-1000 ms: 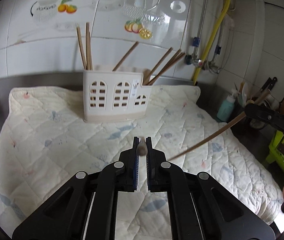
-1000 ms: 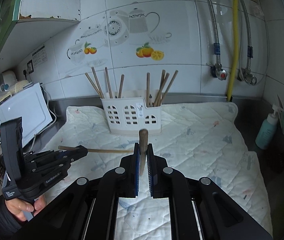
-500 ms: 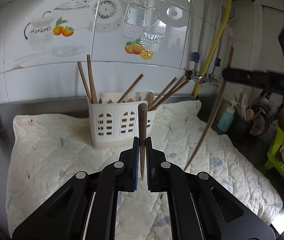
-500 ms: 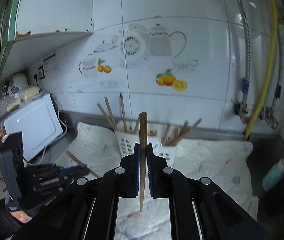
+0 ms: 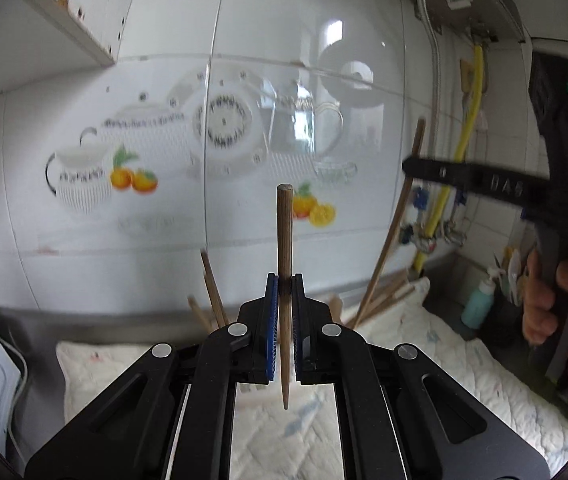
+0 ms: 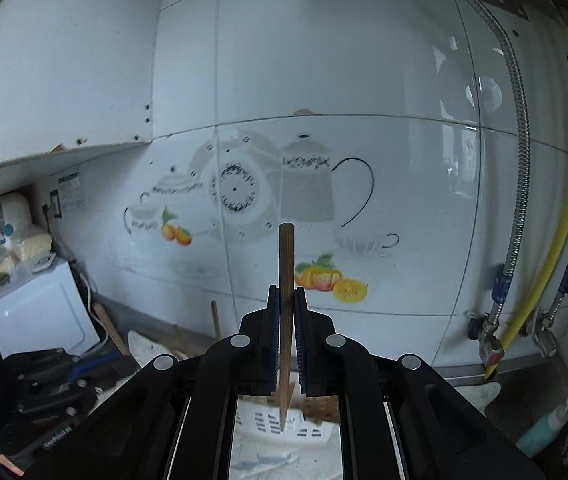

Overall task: Organize utensils
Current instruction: 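Lower the chopsticks into the holder and open both tools, then withdraw both open tools from the holder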

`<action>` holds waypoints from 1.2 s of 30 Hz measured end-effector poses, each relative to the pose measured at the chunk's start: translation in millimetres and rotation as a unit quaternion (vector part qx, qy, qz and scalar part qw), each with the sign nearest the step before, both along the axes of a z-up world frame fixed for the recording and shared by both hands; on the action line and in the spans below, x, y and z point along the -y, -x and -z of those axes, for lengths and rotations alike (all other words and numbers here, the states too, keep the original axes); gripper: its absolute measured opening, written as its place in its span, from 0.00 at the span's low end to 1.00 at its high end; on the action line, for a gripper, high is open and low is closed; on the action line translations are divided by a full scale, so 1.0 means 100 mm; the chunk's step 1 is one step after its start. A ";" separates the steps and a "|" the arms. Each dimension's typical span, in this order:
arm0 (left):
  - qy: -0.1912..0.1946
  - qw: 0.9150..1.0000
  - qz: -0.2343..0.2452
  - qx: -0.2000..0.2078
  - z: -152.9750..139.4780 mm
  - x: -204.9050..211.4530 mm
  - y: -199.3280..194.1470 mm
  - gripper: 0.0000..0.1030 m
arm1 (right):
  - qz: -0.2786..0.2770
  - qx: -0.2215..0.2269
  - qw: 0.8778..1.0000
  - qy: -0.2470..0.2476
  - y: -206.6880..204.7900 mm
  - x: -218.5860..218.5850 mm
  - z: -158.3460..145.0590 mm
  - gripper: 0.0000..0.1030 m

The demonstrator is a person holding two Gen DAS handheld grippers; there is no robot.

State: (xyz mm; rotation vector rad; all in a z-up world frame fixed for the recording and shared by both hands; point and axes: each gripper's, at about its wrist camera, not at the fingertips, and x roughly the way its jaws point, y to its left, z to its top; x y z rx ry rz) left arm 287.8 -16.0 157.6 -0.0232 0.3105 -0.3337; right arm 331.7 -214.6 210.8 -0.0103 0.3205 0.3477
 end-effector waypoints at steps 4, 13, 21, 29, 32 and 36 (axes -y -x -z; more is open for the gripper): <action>-0.008 0.999 -0.022 0.034 -0.22 0.04 -0.19 0.05 | 0.016 0.009 1.000 0.000 -0.21 0.04 0.01 0.07; -0.016 0.996 -0.062 0.055 -0.27 0.07 -0.61 0.04 | 0.031 0.003 1.000 0.003 -0.60 0.12 0.23 0.07; -0.014 0.998 -0.059 0.011 0.07 0.07 -0.92 0.05 | 0.028 -0.017 0.999 0.021 -0.75 0.08 0.53 0.07; -0.024 0.998 -0.047 -0.017 0.23 0.12 -0.97 0.08 | 0.027 -0.038 0.998 0.031 -0.75 0.08 0.70 0.13; -0.023 0.999 -0.045 -0.018 0.21 0.11 -0.93 0.09 | 0.029 -0.036 0.998 0.032 -0.69 0.09 0.70 0.18; -0.019 0.999 -0.049 -0.012 0.16 0.10 -0.79 0.27 | 0.033 -0.029 0.999 0.031 -0.56 0.13 0.63 0.24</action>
